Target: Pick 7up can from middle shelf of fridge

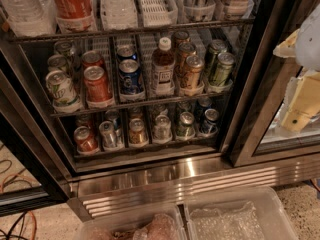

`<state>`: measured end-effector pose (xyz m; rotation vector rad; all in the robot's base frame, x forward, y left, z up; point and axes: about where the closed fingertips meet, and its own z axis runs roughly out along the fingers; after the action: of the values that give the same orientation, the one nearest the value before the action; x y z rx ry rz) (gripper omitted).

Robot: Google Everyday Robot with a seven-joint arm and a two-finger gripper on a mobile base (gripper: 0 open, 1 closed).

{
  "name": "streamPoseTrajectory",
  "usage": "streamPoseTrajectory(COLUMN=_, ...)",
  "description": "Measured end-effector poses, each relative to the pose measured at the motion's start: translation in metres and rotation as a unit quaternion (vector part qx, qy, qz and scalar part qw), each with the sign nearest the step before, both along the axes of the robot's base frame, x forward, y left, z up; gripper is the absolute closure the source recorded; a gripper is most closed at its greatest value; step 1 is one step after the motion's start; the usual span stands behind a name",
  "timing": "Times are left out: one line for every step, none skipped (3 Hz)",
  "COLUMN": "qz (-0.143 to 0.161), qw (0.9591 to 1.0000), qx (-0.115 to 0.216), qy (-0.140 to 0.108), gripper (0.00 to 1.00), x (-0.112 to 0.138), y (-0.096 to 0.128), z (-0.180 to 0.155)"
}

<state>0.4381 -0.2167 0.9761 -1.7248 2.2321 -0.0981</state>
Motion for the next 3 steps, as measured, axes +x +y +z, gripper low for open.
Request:
streamPoseTrajectory(qz=0.0, qw=1.0, qx=0.0, qy=0.0, gripper=0.0, x=0.0, y=0.0, z=0.0)
streamPoseTrajectory(qz=-0.001, qw=1.0, qx=0.007, qy=-0.003, gripper=0.0, x=0.004, y=0.002, z=0.001)
streamPoseTrajectory(qz=0.008, qw=0.9989, qx=0.044, qy=0.015, gripper=0.0, x=-0.003, y=0.018, z=-0.024)
